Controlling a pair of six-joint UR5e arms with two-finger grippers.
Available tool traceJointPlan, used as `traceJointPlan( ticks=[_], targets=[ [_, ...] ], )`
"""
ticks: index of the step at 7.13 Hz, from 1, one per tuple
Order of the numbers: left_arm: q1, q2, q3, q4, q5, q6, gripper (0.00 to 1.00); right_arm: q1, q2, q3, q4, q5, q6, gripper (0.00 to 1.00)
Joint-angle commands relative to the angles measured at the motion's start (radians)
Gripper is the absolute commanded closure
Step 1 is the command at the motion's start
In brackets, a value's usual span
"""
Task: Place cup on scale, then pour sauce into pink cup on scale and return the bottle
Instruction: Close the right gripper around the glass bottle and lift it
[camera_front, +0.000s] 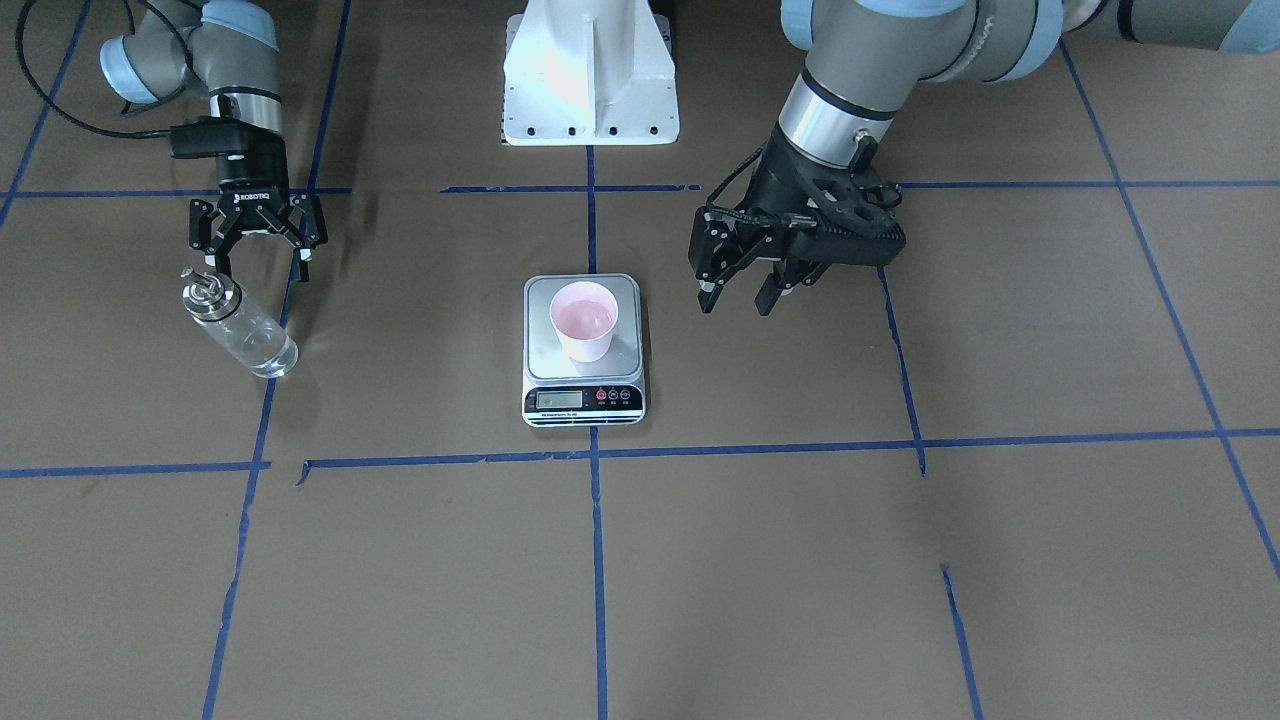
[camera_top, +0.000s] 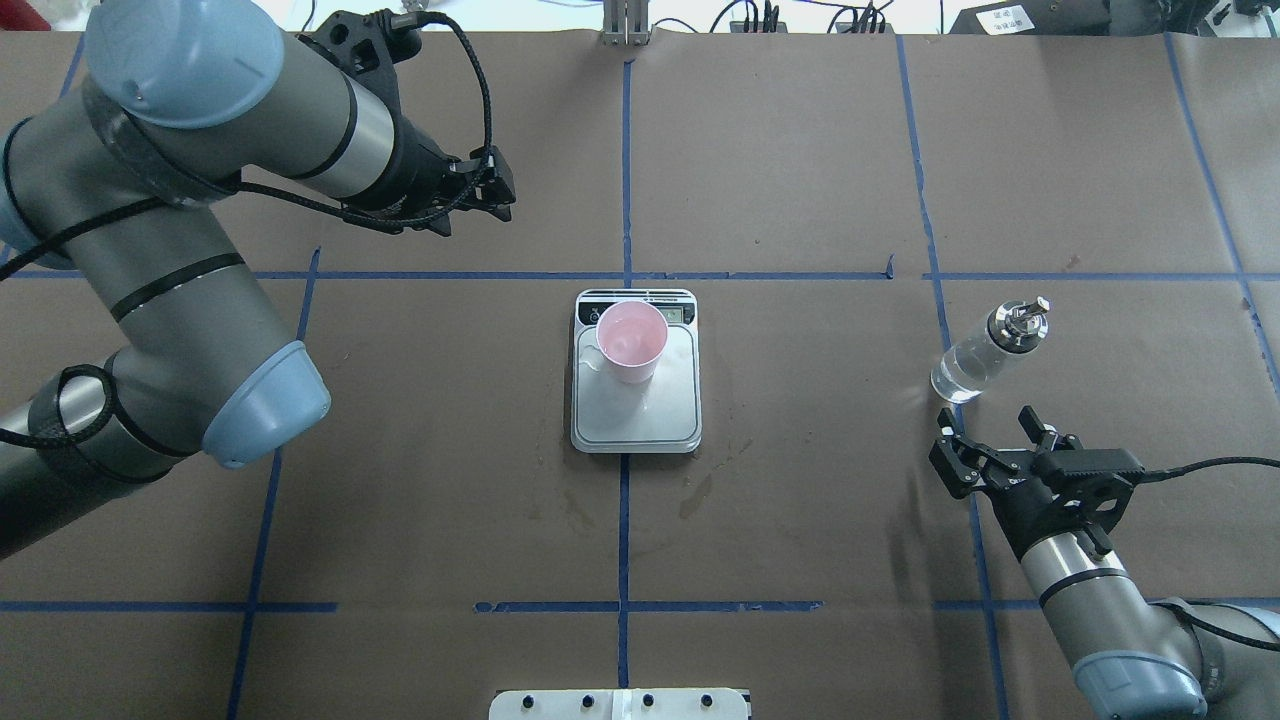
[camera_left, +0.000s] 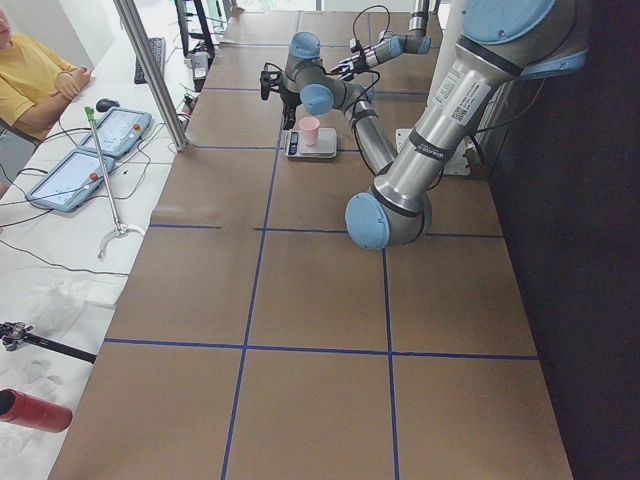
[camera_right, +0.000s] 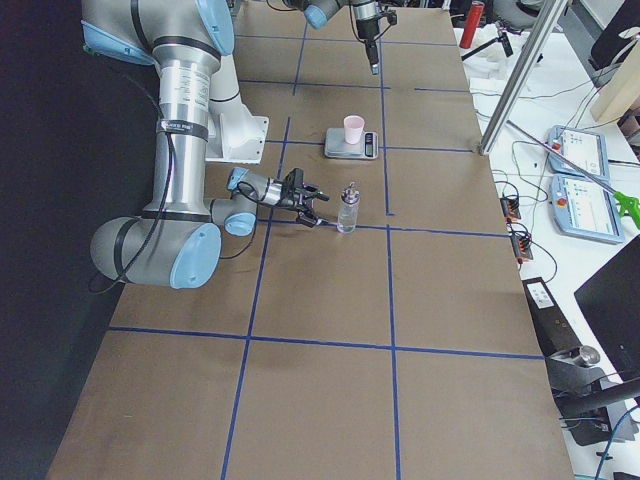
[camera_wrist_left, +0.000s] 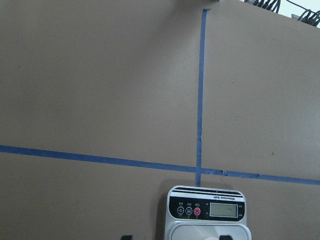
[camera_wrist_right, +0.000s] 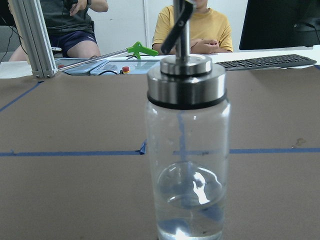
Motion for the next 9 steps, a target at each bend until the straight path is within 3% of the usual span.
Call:
traceJointPlan(
  ticks=[1, 5, 9],
  targets=[
    [-0.003, 0.005, 0.001, 0.003, 0.001, 0.047, 0.34, 0.023, 0.023, -0.029, 0.0, -0.011, -0.007, 0.0],
    [-0.009, 0.004, 0.002, 0.002, 0.001, 0.049, 0.34, 0.107, 0.023, -0.052, -0.002, 0.004, -0.05, 0.0],
    [-0.009, 0.005, -0.002, 0.006, 0.002, 0.049, 0.34, 0.118, 0.068, -0.083, 0.0, 0.014, -0.05, 0.0]
  ],
)
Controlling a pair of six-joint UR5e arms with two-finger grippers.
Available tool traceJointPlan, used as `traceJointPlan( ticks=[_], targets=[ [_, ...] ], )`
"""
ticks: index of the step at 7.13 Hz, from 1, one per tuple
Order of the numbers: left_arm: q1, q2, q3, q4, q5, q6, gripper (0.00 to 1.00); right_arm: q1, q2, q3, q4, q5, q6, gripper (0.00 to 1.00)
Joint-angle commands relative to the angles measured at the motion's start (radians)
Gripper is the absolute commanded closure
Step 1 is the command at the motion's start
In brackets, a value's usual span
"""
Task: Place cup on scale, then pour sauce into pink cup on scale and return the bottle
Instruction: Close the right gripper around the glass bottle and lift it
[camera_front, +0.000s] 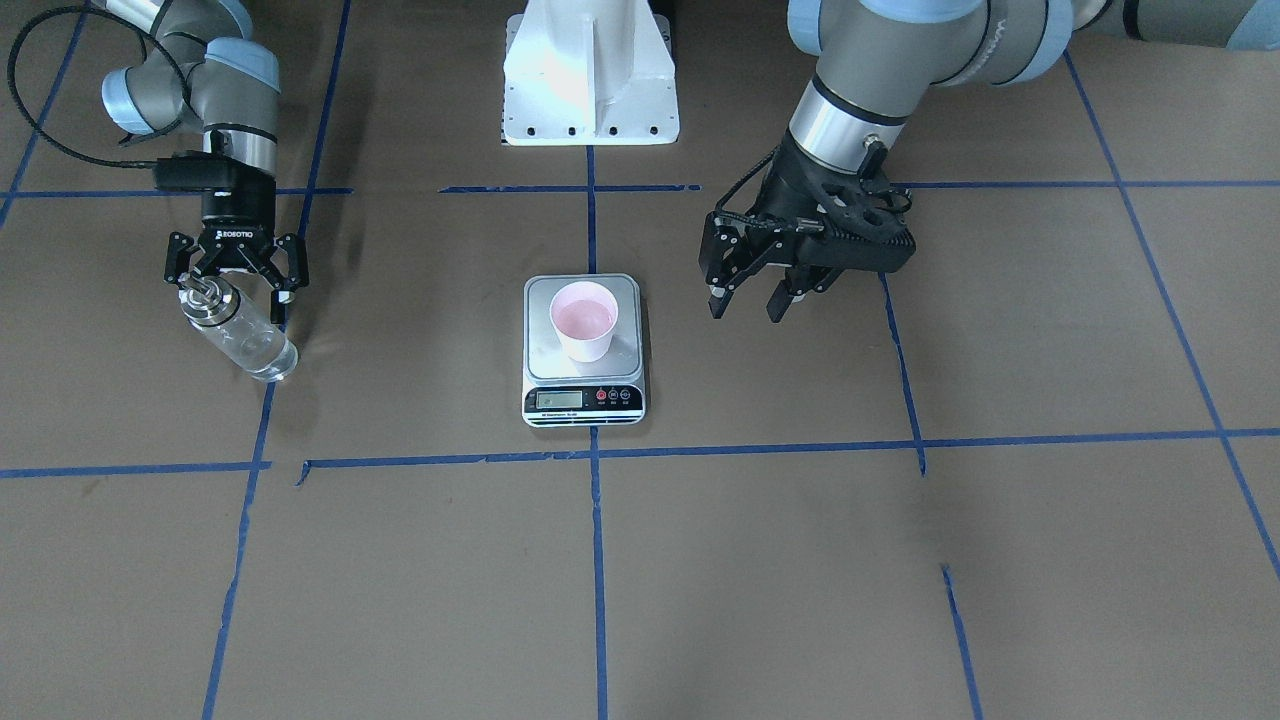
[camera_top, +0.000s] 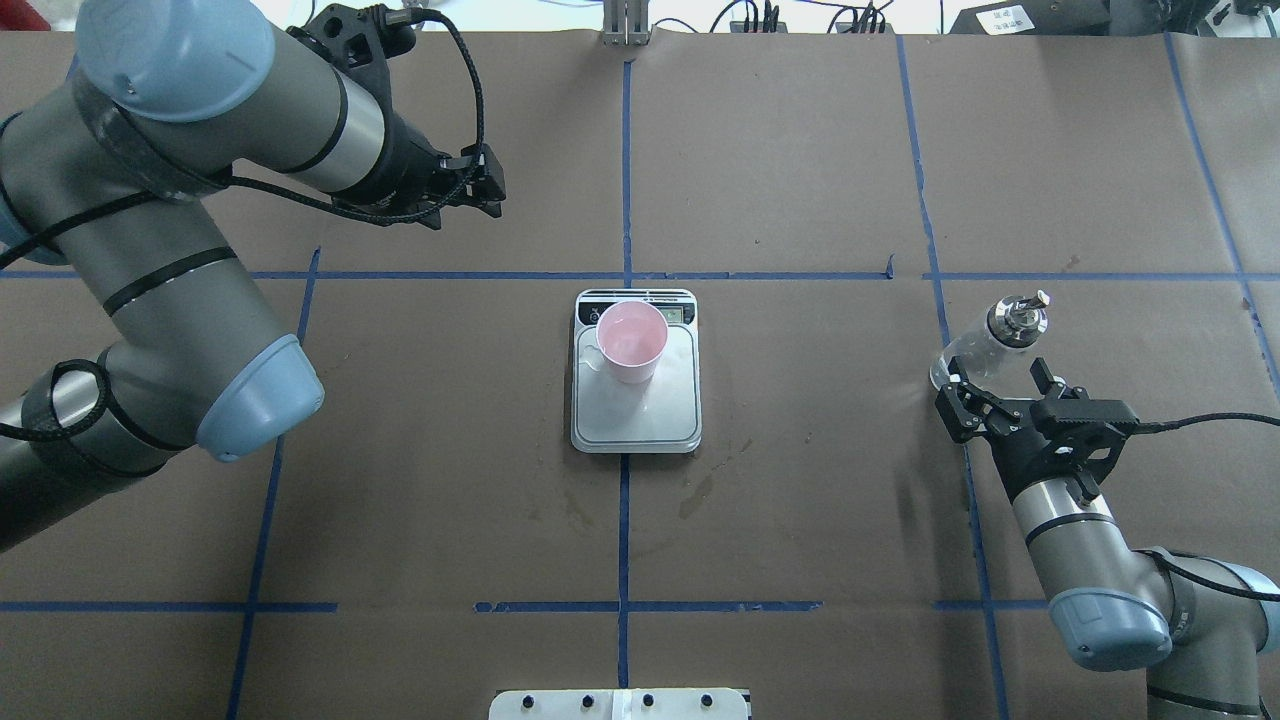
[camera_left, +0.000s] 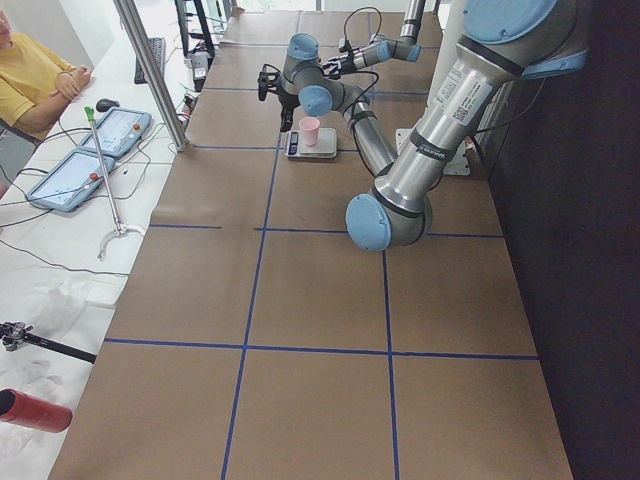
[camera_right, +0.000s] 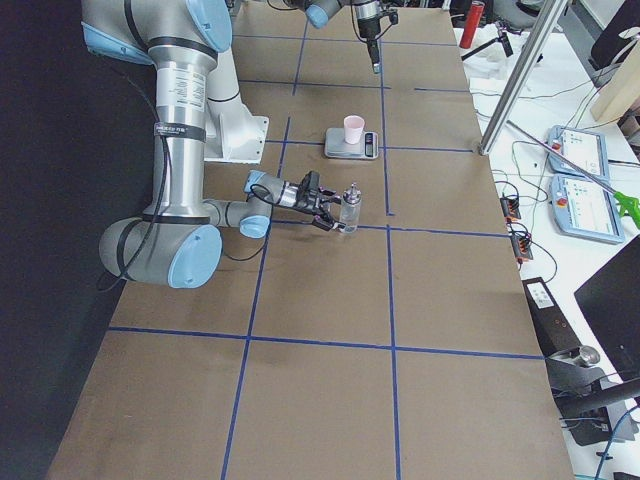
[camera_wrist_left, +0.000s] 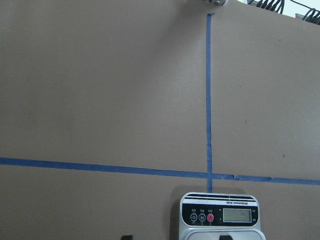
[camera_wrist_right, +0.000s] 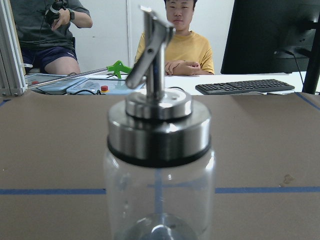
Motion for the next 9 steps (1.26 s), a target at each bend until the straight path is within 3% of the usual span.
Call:
traceJointPlan(
  ticks=[1, 9],
  targets=[
    [0.0, 0.001, -0.007, 0.003, 0.0, 0.0, 0.34, 0.008, 0.022, -0.013, -0.001, 0.001, -0.001, 0.0],
    [-0.002, 0.002, -0.018, 0.008, -0.001, -0.005, 0.34, 0.068, 0.083, -0.087, 0.001, 0.052, -0.035, 0.0]
  ],
)
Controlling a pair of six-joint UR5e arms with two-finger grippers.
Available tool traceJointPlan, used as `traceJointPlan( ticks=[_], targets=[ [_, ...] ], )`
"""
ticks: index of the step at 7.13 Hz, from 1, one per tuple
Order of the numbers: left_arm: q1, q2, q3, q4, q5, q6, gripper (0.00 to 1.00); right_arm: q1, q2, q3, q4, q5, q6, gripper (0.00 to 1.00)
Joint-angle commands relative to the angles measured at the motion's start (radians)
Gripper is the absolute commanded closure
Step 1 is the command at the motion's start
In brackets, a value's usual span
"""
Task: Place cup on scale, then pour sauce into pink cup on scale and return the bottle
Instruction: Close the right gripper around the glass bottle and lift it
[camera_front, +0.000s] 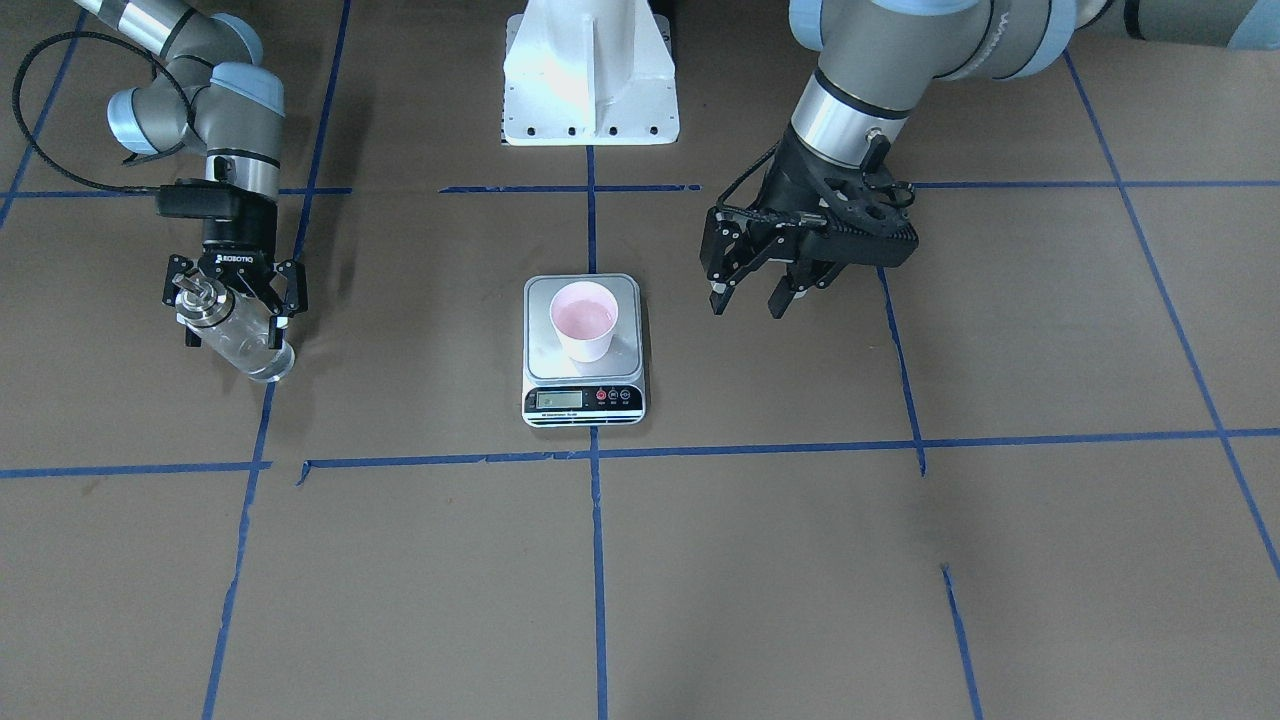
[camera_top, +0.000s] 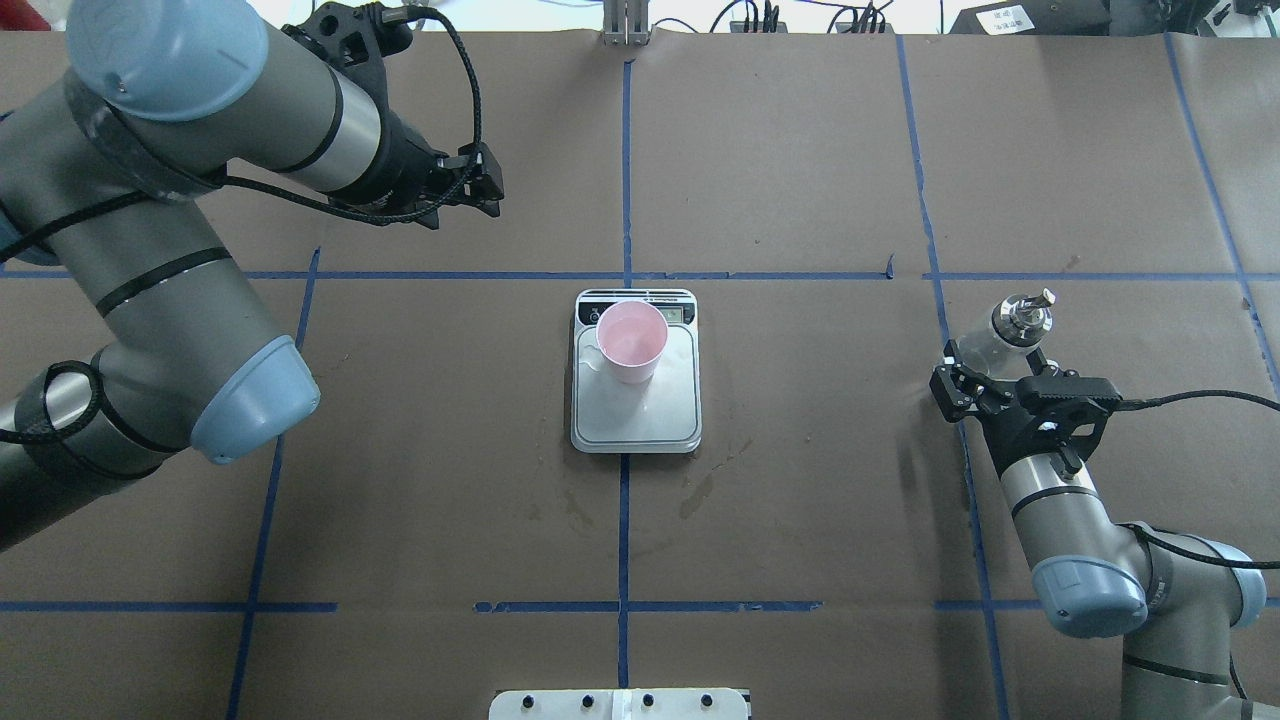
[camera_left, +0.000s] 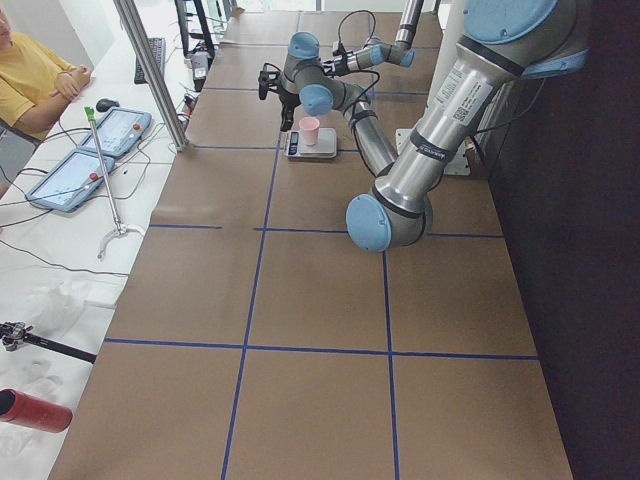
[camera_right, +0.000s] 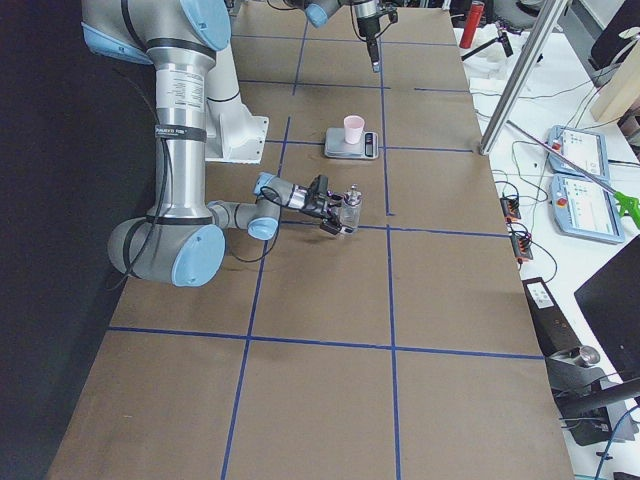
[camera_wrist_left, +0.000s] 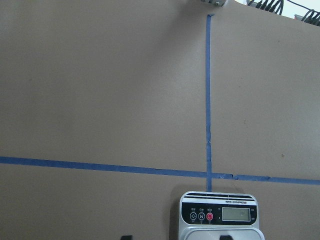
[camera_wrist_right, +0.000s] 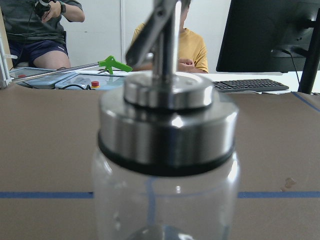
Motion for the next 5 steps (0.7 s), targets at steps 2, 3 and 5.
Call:
traceJointPlan(
  ticks=[2, 3, 5],
  targets=[
    [0.0, 0.002, -0.007, 0.001, 0.0, -0.002, 0.34, 0.017, 0.032, -0.029, 0.001, 0.011, -0.008, 0.0],
    [0.0, 0.002, -0.009, 0.001, 0.0, -0.005, 0.34, 0.025, 0.032, -0.029, 0.003, 0.017, -0.018, 0.32],
    [0.0, 0.002, -0.019, 0.004, -0.002, -0.008, 0.33, 0.039, 0.073, -0.026, 0.003, 0.026, -0.078, 1.0]
  ],
)
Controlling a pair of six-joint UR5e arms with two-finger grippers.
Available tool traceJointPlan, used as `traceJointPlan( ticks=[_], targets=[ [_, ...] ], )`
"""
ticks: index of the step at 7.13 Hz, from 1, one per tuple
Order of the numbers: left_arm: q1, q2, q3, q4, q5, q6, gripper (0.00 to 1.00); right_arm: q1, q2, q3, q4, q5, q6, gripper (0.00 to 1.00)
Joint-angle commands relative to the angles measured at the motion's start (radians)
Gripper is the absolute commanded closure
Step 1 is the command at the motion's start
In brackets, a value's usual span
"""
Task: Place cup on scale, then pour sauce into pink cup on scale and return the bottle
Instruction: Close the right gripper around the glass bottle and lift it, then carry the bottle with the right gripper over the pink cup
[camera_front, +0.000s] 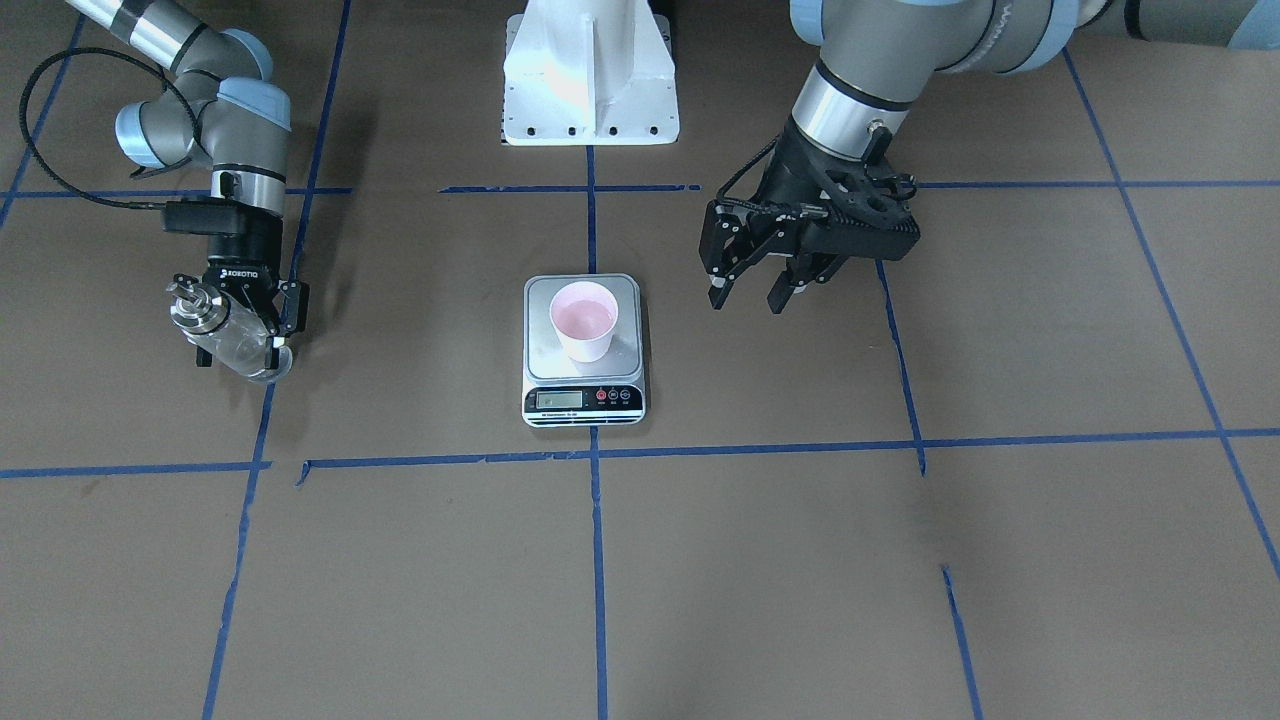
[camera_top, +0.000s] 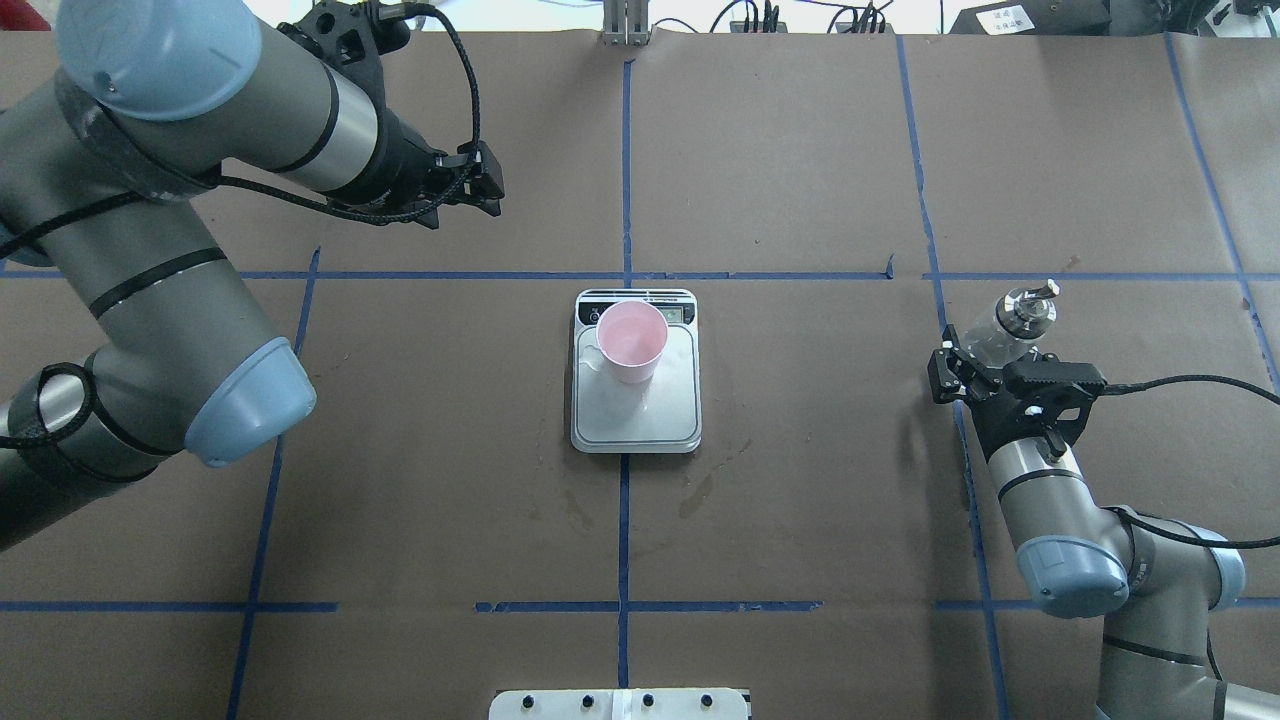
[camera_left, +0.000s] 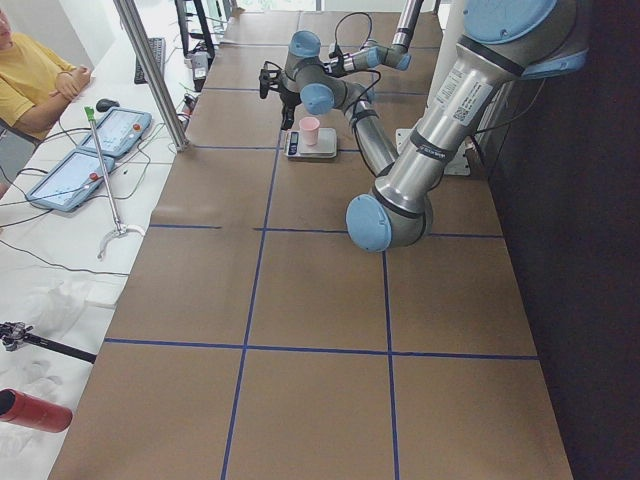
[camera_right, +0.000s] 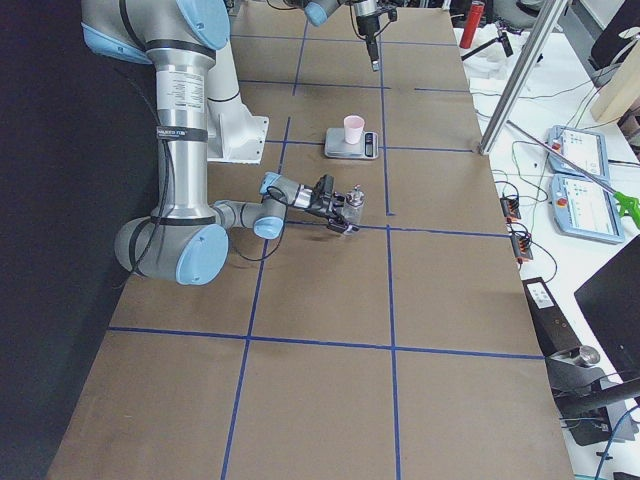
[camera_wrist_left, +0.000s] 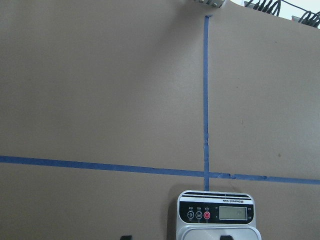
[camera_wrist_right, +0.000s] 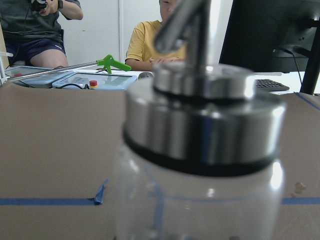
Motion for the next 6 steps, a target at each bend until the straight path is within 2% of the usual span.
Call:
traceJointPlan(
  ticks=[1, 3, 4, 6],
  targets=[
    [0.0, -0.002, -0.021, 0.032, -0.001, -0.004, 0.33, 0.025, 0.064, 0.009, 0.001, -0.004, -0.166, 1.0],
    [0.0, -0.002, -0.035, 0.042, -0.004, -0.004, 0.33, 0.051, 0.072, 0.062, -0.005, 0.002, -0.252, 1.0],
    [-0.002, 0.0, -0.037, 0.042, -0.004, -0.004, 0.33, 0.067, 0.119, 0.075, -0.014, 0.013, -0.289, 1.0],
    [-0.008, 0.012, -0.046, 0.042, -0.004, 0.004, 0.33, 0.074, 0.194, 0.078, -0.142, 0.022, -0.305, 1.0]
  ],
)
